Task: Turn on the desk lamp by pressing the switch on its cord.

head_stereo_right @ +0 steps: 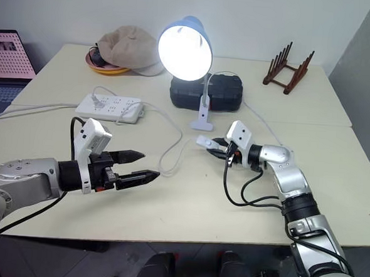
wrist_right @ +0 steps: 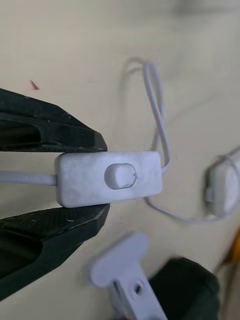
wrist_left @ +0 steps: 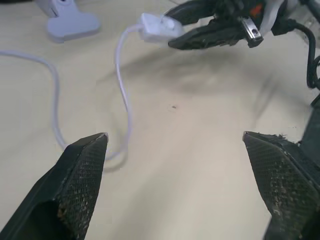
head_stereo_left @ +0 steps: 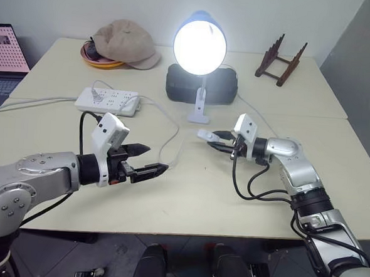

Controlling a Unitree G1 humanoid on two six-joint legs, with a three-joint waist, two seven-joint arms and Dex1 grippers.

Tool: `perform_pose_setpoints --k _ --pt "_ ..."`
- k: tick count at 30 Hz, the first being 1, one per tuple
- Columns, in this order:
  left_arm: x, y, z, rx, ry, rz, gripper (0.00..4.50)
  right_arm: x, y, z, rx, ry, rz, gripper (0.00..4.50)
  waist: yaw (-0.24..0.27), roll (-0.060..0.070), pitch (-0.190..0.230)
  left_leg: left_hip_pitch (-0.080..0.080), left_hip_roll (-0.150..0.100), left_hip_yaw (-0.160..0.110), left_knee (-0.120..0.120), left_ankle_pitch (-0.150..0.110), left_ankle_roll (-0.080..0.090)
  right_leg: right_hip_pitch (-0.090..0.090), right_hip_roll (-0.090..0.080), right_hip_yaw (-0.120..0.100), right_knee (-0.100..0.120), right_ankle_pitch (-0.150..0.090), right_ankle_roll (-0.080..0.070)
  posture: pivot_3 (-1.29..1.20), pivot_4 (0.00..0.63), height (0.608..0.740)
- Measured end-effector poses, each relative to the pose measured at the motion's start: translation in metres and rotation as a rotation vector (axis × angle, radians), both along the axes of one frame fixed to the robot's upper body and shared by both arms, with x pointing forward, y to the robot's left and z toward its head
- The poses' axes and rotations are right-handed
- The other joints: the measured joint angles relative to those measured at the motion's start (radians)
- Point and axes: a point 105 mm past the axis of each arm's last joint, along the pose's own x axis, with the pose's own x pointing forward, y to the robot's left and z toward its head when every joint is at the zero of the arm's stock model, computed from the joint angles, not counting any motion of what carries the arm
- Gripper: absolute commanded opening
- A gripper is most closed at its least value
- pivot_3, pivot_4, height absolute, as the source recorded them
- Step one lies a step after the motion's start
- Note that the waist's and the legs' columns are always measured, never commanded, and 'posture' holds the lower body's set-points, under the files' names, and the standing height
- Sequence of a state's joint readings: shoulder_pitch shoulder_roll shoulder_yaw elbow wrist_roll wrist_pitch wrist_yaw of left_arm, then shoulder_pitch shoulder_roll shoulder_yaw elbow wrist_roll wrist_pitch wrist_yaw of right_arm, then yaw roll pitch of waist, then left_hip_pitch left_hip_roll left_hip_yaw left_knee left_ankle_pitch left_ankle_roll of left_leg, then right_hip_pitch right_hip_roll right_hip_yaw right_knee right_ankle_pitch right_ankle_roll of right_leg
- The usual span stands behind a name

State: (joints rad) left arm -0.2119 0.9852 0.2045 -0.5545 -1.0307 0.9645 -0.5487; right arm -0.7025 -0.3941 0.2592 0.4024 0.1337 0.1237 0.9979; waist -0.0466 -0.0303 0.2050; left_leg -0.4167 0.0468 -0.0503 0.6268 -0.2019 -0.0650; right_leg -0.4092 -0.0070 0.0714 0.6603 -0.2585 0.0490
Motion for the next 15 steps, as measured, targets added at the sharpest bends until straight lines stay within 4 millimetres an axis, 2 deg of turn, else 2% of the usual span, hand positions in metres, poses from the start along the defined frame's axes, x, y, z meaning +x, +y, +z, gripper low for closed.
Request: perform_pose_setpoints --k 3,5,6,7,12,15 --pt "0.002 0.003 0.003 0.076 -0.070 -0.039 4.49 0.006 -0.003 -0.014 -0.054 0.053 -0.014 1.08 -0.002 0.000 0.000 -0.001 0.000 0.000 -0.001 0.000 -0.001 -0.002 0.000 0.000 0.001 0.001 0.001 0.00 0.150 0.740" --pt "0.004 0.005 0.012 0.121 -0.132 -0.064 4.50 0.011 -0.009 -0.023 -0.081 0.109 -0.038 1.79 -0.001 0.000 0.000 0.000 0.000 0.000 -0.002 0.000 -0.001 -0.002 0.000 0.000 0.001 0.001 0.001 0.00 0.150 0.740" --pt "0.005 0.005 0.015 0.131 -0.149 -0.072 4.50 0.011 -0.011 -0.027 -0.097 0.124 -0.042 1.90 -0.001 0.000 0.000 0.000 0.000 0.000 -0.002 0.000 0.000 -0.002 0.000 0.000 0.001 0.001 0.001 0.00 0.150 0.740" --pt "0.006 0.006 0.016 0.137 -0.161 -0.080 4.50 0.012 -0.011 -0.028 -0.098 0.125 -0.044 2.19 -0.002 0.000 0.000 0.000 0.000 0.000 -0.003 0.000 -0.001 -0.002 0.000 0.000 0.001 0.001 0.002 0.00 0.150 0.740" --pt "0.010 0.015 0.013 0.148 -0.147 -0.066 4.50 0.007 -0.015 -0.022 -0.089 0.153 -0.003 3.33 -0.005 0.001 0.001 -0.001 0.001 0.000 -0.003 -0.001 -0.001 -0.002 0.000 0.000 0.001 0.002 0.004 0.00 0.150 0.740" --pt "0.011 0.020 0.012 0.145 -0.127 -0.071 4.50 0.001 -0.023 -0.003 -0.075 0.126 0.022 4.06 -0.005 0.001 0.001 -0.001 0.001 0.000 -0.002 -0.001 -0.001 -0.003 0.000 0.000 0.002 0.002 0.005 0.00 0.150 0.740"
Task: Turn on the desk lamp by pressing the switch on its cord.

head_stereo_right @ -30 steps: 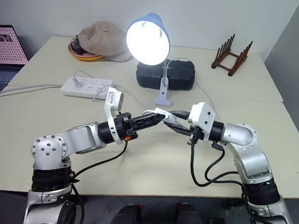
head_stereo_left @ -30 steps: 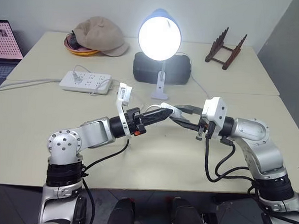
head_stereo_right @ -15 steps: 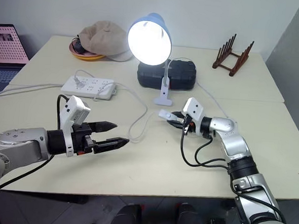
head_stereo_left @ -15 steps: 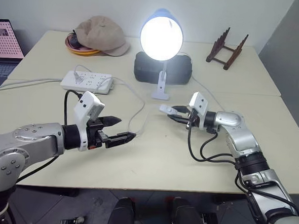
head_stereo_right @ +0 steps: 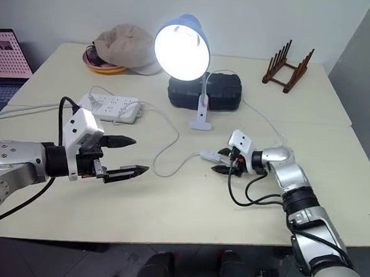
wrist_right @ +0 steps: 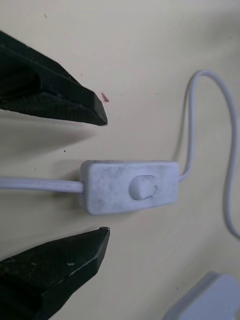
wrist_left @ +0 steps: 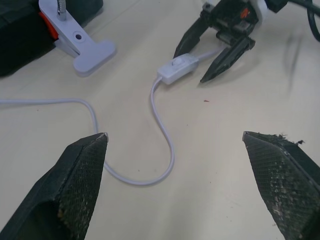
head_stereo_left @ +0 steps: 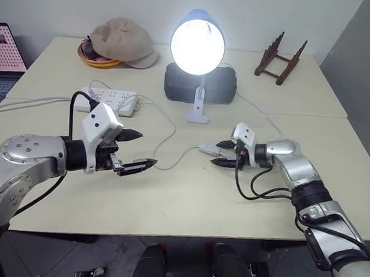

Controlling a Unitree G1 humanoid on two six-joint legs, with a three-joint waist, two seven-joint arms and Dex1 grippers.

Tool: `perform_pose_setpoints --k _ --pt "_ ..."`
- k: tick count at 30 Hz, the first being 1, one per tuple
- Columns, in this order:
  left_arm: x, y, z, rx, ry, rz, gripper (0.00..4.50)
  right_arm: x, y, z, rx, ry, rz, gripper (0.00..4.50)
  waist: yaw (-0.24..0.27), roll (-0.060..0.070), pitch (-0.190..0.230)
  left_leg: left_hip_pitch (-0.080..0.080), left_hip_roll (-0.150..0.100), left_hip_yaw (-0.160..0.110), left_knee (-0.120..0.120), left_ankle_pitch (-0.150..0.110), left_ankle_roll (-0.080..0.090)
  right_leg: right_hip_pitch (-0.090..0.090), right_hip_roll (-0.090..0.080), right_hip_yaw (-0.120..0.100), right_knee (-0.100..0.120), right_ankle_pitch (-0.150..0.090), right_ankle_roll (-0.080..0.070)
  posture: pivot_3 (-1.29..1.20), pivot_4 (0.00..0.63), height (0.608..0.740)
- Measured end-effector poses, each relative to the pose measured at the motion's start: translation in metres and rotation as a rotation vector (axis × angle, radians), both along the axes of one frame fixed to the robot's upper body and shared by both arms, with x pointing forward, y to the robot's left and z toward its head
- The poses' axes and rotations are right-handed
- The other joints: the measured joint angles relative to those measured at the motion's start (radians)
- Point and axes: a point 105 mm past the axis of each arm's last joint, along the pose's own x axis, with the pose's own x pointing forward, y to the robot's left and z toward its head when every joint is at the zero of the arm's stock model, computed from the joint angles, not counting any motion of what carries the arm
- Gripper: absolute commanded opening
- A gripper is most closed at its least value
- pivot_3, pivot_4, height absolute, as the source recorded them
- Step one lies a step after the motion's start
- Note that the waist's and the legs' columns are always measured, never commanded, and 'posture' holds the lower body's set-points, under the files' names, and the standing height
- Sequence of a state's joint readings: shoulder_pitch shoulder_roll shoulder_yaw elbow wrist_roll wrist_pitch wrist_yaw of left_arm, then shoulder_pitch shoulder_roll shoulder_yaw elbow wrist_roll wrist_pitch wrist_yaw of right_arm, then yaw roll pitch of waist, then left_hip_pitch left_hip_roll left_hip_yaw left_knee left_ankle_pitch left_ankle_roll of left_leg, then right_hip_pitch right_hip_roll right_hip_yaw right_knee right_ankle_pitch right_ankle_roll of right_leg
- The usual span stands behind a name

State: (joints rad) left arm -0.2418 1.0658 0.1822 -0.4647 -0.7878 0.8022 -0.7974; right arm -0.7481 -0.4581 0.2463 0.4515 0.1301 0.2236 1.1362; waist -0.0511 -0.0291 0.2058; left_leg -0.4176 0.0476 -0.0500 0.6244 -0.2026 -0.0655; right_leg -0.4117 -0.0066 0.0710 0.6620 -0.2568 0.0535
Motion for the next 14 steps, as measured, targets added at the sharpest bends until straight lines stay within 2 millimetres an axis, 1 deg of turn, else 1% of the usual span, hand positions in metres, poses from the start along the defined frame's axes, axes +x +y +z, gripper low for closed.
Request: perform_pose_setpoints --k 1,2,5,6,8,11,14 --pt "0.001 0.002 0.002 -0.007 0.002 0.000 4.50 -0.004 -0.004 0.008 0.007 -0.009 0.006 4.23 0.002 0.000 0.000 0.000 0.000 0.000 0.000 0.000 0.000 0.000 0.000 0.000 0.000 0.000 0.000 0.00 0.150 0.740" --pt "0.002 0.007 0.005 -0.014 0.004 0.012 4.50 -0.010 -0.011 0.019 0.018 -0.017 0.015 4.49 0.004 0.001 0.000 0.000 0.000 0.000 0.000 0.000 0.000 0.000 0.000 0.000 0.001 0.000 0.000 0.00 0.150 0.740" --pt "0.008 0.021 0.015 -0.029 0.004 0.051 4.50 -0.020 -0.028 0.049 0.052 -0.036 -0.002 4.49 0.005 0.001 0.000 0.000 0.000 0.000 0.000 0.000 0.000 0.000 0.000 0.000 0.001 0.000 0.000 0.00 0.150 0.740" --pt "0.008 0.022 0.017 -0.034 0.005 0.051 4.50 -0.023 -0.030 0.055 0.056 -0.037 -0.002 4.49 0.004 0.001 0.000 0.001 0.000 0.000 0.000 0.000 0.000 0.000 0.000 0.000 0.001 0.000 0.000 0.00 0.150 0.740" --pt "0.010 0.028 0.018 -0.034 0.015 0.050 4.50 -0.034 -0.037 0.059 0.046 -0.021 -0.001 4.49 0.003 0.001 0.000 0.000 0.000 0.000 0.000 0.000 0.000 -0.001 0.000 0.000 0.001 -0.001 -0.001 0.00 0.150 0.740" --pt "0.012 0.041 0.017 -0.012 0.030 0.071 4.50 -0.042 -0.054 0.064 0.018 -0.009 -0.041 4.49 0.002 0.001 0.000 0.000 0.000 0.001 0.000 0.000 0.000 -0.001 0.000 0.000 0.001 -0.001 -0.002 0.00 0.150 0.740" --pt "0.011 0.047 0.014 -0.006 0.055 0.067 4.50 -0.052 -0.063 0.069 0.029 -0.003 -0.069 4.49 0.002 0.001 0.000 0.000 0.000 0.001 0.000 0.000 0.000 -0.001 0.000 0.000 0.001 -0.002 -0.002 0.00 0.150 0.740"
